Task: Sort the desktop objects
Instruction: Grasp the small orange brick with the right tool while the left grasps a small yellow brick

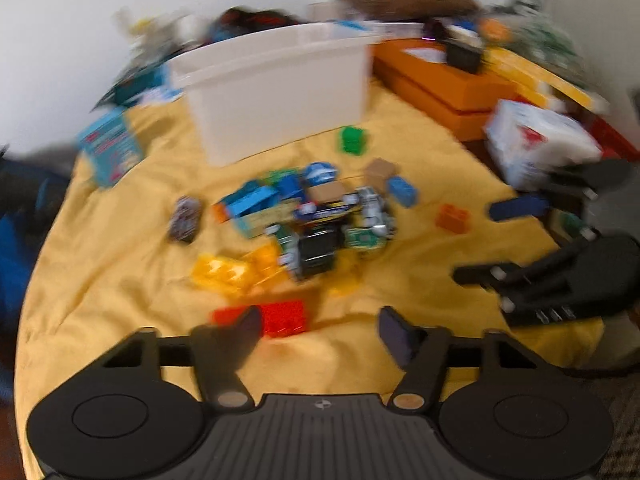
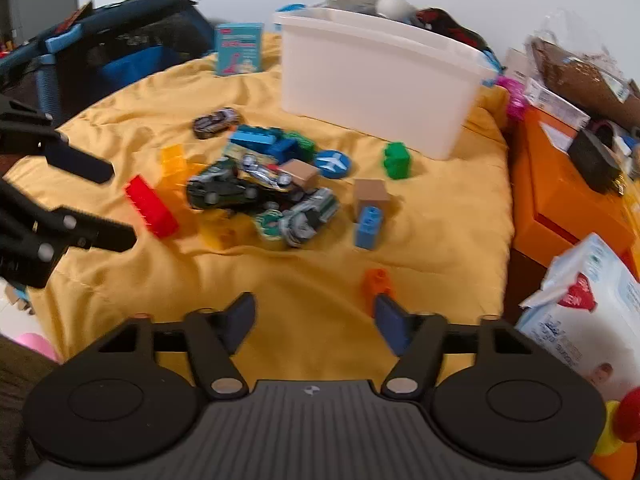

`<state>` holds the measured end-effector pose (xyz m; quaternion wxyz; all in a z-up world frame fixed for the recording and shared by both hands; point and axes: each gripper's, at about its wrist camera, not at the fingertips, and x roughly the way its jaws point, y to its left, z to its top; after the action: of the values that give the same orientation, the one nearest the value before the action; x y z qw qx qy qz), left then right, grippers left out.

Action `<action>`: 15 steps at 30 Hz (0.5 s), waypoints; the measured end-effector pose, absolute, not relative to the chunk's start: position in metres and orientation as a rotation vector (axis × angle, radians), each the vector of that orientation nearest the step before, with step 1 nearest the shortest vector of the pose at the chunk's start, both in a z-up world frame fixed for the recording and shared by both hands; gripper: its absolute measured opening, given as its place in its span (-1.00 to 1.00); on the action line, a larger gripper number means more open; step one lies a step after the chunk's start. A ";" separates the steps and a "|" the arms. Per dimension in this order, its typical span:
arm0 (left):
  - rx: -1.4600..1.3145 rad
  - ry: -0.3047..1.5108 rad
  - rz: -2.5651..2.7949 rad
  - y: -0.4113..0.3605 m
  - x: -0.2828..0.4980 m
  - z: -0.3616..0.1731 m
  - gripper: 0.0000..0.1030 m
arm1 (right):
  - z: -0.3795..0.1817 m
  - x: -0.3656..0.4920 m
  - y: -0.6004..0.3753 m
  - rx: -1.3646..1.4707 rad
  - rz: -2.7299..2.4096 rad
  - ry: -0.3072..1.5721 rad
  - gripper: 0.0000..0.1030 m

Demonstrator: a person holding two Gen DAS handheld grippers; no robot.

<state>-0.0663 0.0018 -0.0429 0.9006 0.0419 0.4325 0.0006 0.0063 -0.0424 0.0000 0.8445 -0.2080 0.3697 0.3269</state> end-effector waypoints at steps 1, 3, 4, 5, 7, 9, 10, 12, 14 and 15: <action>0.116 0.896 -0.042 -0.005 -0.063 -0.046 0.09 | -0.001 0.008 -0.045 -0.439 0.667 0.776 0.20; 0.138 0.930 -0.084 -0.016 -0.050 -0.058 0.03 | -0.005 0.014 -0.049 -0.435 0.645 0.769 0.19; 0.109 0.957 -0.093 -0.017 -0.042 -0.066 -0.09 | -0.007 0.019 -0.050 -0.439 0.638 0.769 0.17; 0.070 0.972 -0.097 -0.015 -0.036 -0.070 -0.20 | -0.008 0.024 -0.050 -0.444 0.634 0.769 0.04; -0.041 0.989 -0.044 -0.003 -0.027 -0.079 -0.23 | -0.011 0.033 -0.051 -0.442 0.638 0.761 -0.24; -0.118 0.997 0.034 0.009 -0.023 -0.084 -0.28 | -0.017 0.045 -0.050 -0.430 0.642 0.788 -0.51; -0.148 0.998 0.052 0.014 -0.022 -0.086 -0.34 | -0.019 0.049 -0.051 -0.417 0.645 0.801 -0.51; -0.179 1.002 0.059 0.020 -0.020 -0.090 -0.40 | -0.021 0.054 -0.053 -0.407 0.644 0.812 -0.51; -0.160 0.985 0.048 0.019 -0.016 -0.091 -0.40 | -0.023 0.056 -0.055 -0.404 0.644 0.810 -0.51; -0.146 0.972 0.029 0.018 -0.014 -0.091 -0.40 | -0.023 0.057 -0.056 -0.397 0.643 0.814 -0.51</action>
<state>-0.0141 0.0180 -0.0912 0.8815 -0.0702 0.4668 0.0142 0.0565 -0.0565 -0.0230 0.8496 -0.1886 0.3866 0.3051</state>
